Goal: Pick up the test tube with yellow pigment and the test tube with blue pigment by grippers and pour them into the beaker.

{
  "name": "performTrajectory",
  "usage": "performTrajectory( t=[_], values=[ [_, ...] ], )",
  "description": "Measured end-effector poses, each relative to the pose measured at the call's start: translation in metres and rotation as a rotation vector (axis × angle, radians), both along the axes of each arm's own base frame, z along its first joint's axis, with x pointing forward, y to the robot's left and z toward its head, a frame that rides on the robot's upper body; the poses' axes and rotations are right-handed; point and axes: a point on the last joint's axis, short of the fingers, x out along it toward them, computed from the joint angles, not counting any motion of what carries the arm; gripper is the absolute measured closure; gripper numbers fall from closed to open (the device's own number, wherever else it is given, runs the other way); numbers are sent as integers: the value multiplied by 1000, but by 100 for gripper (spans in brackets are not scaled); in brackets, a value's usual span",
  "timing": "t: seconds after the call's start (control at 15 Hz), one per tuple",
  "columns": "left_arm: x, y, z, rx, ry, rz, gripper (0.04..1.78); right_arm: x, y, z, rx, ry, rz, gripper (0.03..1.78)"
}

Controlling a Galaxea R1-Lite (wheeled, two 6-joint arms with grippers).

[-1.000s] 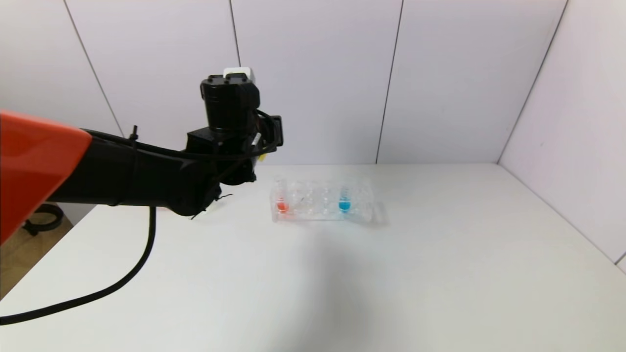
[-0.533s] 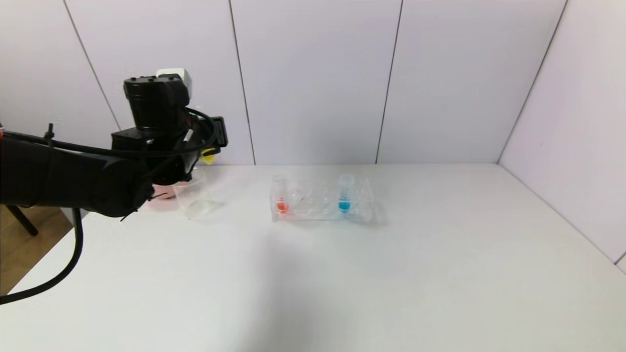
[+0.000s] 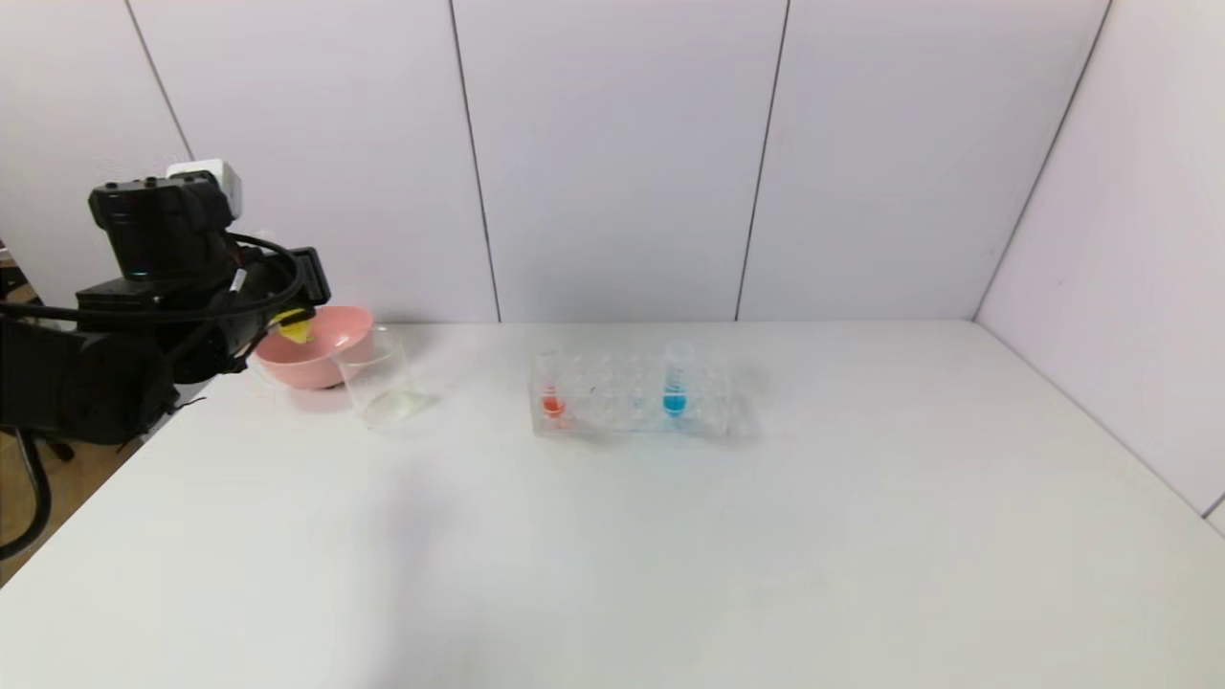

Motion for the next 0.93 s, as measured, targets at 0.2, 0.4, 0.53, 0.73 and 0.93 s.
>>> performTrajectory(
  t=[0.2,0.4,0.53,0.73,0.93],
  values=[
    [-3,22,-2,-2,4,39,128,0,0,0,0,0,0,10],
    [-6,38,-3,-5,10,38,128,0,0,0,0,1,0,10],
    [-8,43,-5,-6,17,49,128,0,0,0,0,0,0,10],
    [-9,44,-6,-5,21,53,128,0,0,0,0,1,0,10],
    [-9,45,-6,-6,27,27,128,0,0,0,0,0,0,10]
  ],
)
